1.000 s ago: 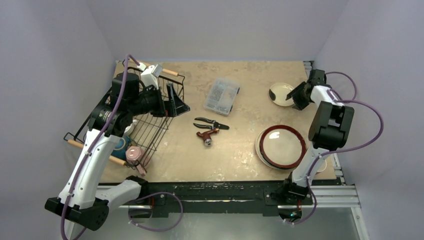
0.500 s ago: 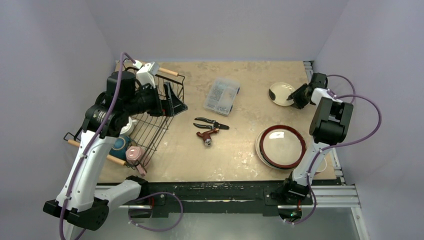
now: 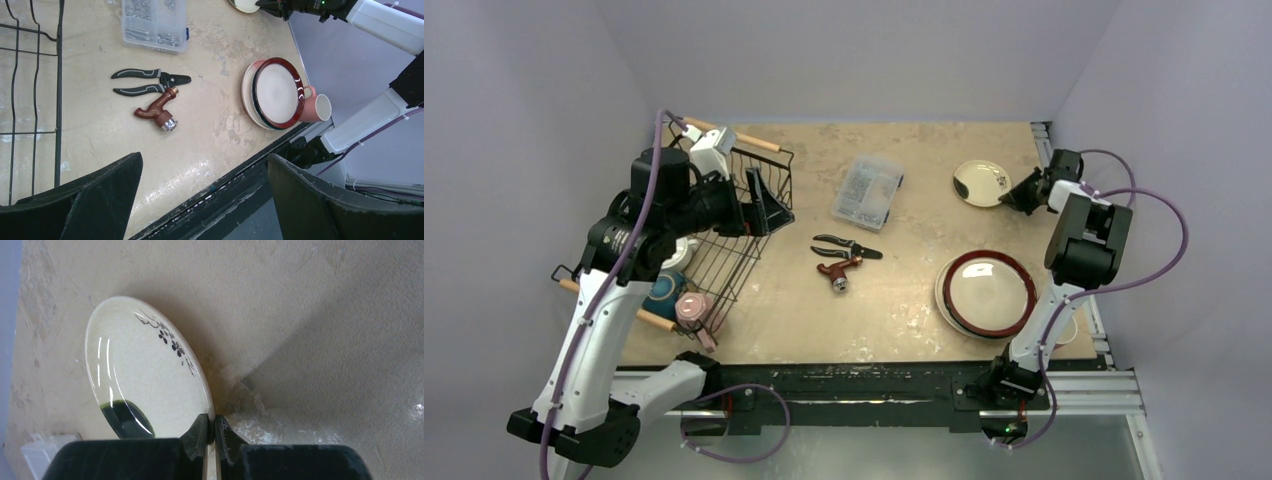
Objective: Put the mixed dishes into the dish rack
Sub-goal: Pick up the plate at the center of the board.
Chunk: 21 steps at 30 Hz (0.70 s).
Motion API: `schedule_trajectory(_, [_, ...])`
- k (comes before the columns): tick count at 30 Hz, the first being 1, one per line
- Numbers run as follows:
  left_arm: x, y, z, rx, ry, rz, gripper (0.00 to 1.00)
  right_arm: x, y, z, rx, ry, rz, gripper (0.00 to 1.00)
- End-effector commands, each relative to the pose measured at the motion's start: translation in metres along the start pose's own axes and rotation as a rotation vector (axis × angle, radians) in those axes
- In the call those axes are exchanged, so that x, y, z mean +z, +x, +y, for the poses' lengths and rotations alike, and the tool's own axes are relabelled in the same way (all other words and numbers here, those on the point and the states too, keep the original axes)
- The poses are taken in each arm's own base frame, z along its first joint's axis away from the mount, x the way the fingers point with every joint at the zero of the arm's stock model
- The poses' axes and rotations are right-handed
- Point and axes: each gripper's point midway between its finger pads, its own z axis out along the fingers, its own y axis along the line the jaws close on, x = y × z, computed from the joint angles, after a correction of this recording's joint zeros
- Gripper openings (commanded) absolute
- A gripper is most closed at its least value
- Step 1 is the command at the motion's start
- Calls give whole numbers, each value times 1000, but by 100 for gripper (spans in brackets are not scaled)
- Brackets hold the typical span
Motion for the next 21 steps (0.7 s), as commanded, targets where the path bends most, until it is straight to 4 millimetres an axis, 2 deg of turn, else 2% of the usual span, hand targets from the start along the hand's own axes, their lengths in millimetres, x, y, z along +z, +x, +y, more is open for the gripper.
schedule_trajectory(1, [-6, -4, -6, -3, 16, -35, 95, -25, -25, 18, -76, -51, -65, 0])
schedule_trajectory(5, [-3, -1, -8, -16, 36, -23, 94, -49, -30, 47, -84, -157, -88, 0])
schedule_trajectory(11, [10, 2, -12, -48, 79, 18, 94, -93, -14, 87, -51, -363, -75, 0])
schedule_trajectory(16, [21, 1, -18, -74, 120, 65, 91, -128, 8, 101, -19, -455, -62, 0])
schedule_trajectory(21, [27, -7, -25, -83, 156, 63, 91, -148, 37, 113, -4, -485, 5, 0])
